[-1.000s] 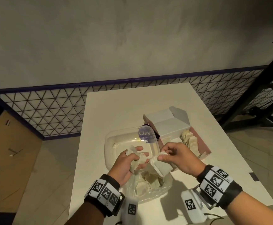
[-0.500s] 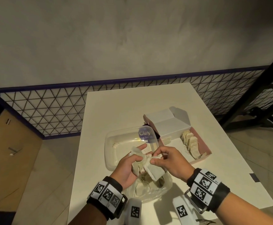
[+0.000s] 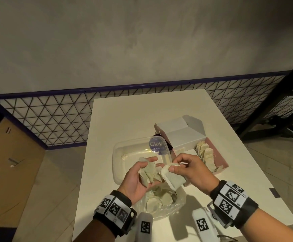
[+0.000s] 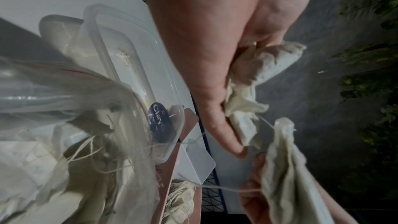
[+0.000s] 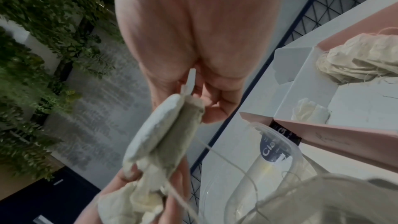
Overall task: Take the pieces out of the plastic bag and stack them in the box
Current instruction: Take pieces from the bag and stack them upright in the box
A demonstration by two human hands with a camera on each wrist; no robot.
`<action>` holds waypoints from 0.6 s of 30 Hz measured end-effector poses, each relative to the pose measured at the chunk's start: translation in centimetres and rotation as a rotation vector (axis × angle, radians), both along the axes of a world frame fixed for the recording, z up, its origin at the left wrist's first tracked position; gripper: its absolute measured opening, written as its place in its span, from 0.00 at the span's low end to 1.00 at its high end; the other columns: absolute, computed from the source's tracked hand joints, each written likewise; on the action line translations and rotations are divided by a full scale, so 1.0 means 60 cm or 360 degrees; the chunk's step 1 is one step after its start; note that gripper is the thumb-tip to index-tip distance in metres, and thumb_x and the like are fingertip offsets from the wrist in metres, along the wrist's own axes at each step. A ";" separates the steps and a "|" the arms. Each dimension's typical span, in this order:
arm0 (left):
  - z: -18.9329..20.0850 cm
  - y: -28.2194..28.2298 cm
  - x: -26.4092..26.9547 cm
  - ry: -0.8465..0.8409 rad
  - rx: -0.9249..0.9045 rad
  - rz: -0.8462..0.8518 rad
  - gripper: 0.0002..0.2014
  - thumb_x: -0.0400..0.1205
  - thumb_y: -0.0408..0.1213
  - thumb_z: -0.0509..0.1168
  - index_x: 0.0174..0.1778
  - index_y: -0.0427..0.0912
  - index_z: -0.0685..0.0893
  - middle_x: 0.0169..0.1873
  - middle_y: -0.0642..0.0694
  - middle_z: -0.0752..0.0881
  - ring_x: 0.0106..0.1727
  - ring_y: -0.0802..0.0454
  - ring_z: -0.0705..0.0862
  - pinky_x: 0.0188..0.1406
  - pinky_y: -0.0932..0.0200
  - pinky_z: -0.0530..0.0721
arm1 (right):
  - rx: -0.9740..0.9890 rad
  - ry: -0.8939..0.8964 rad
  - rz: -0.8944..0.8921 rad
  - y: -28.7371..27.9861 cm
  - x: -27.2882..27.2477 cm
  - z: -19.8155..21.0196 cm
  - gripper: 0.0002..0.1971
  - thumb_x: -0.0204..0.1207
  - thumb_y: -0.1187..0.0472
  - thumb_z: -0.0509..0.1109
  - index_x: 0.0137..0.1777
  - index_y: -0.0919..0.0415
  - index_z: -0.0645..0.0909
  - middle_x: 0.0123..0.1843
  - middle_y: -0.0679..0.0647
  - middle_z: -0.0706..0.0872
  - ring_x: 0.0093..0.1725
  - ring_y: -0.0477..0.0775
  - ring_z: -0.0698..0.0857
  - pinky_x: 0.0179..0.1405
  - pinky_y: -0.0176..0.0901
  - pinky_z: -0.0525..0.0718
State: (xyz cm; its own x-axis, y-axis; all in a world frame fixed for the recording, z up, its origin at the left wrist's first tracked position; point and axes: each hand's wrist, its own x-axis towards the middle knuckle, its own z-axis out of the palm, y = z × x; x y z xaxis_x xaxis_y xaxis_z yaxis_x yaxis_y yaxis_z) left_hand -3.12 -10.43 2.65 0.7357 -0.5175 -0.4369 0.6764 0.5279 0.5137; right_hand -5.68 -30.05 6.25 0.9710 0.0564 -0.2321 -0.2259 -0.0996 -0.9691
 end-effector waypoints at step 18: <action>0.013 -0.007 0.002 -0.0010 0.0037 -0.0040 0.27 0.79 0.52 0.57 0.73 0.45 0.74 0.61 0.37 0.86 0.58 0.42 0.87 0.50 0.50 0.86 | -0.0334 -0.0071 0.0076 0.049 0.020 -0.030 0.07 0.65 0.63 0.81 0.38 0.59 0.84 0.48 0.53 0.87 0.32 0.48 0.75 0.36 0.40 0.78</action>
State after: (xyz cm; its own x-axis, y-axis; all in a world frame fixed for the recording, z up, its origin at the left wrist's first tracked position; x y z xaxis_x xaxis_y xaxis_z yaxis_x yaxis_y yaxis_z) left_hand -2.98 -10.86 3.46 0.7252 -0.5259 -0.4445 0.6862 0.4987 0.5296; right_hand -4.46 -27.11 4.46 0.9779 0.0577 -0.2008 -0.1737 -0.3095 -0.9349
